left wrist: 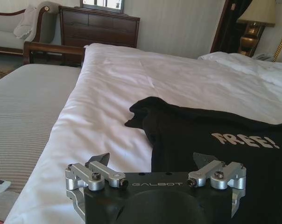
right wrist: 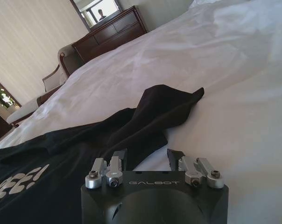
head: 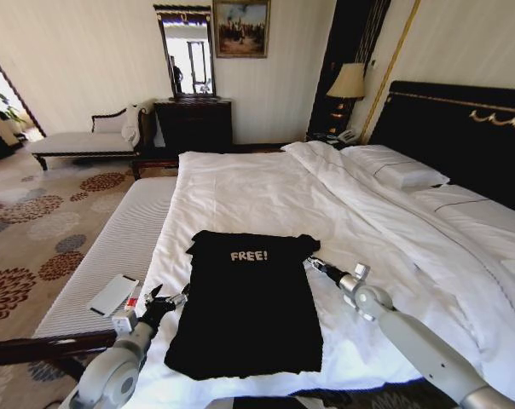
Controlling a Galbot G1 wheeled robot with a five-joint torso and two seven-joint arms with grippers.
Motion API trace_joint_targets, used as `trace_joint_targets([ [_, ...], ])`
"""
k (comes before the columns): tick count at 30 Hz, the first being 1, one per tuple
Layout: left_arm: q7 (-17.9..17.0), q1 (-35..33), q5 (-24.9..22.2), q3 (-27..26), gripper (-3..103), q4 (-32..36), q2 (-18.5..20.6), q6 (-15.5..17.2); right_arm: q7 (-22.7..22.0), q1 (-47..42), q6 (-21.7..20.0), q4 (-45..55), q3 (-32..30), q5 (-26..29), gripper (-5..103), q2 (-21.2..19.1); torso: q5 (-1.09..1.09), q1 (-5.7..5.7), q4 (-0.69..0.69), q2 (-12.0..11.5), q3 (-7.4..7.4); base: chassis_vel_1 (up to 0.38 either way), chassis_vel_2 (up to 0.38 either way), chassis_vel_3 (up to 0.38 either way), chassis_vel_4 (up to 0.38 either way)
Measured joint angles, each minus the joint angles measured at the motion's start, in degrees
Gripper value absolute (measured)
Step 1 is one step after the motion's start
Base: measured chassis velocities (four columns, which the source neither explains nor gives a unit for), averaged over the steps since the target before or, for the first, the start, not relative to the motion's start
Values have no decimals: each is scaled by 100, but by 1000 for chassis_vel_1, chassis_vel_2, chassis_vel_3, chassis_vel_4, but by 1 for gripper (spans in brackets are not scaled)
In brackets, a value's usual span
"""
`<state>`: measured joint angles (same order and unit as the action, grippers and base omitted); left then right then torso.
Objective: Fold the clothes on the bed.
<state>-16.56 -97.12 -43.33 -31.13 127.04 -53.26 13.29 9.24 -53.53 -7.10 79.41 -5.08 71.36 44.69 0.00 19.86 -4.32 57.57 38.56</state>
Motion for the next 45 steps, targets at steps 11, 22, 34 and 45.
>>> trace_joint_targets([
  [11, 0, -72, -11, -107, 100, 67, 5, -1, 7, 209, 20, -161, 178, -64, 51, 68, 0, 0, 0, 0, 0, 0, 0, 0, 0],
  [22, 3, -158, -25, -218, 100, 123, 4, -7, 14, 338, 26, -277, 329, -122, 41, 143, 0, 0, 0, 0, 0, 0, 0, 0, 0],
  [34, 2, -148, -29, -197, 100, 133, -48, -11, 34, 279, 93, -307, 276, -136, 1, 107, 1, 0, 0, 0, 0, 0, 0, 0, 0],
  [45, 19, -223, -10, -241, 100, 168, -88, -23, -6, -380, 150, 121, -408, -270, 0, 18, 1, 0, 0, 0, 0, 0, 0, 0, 0],
])
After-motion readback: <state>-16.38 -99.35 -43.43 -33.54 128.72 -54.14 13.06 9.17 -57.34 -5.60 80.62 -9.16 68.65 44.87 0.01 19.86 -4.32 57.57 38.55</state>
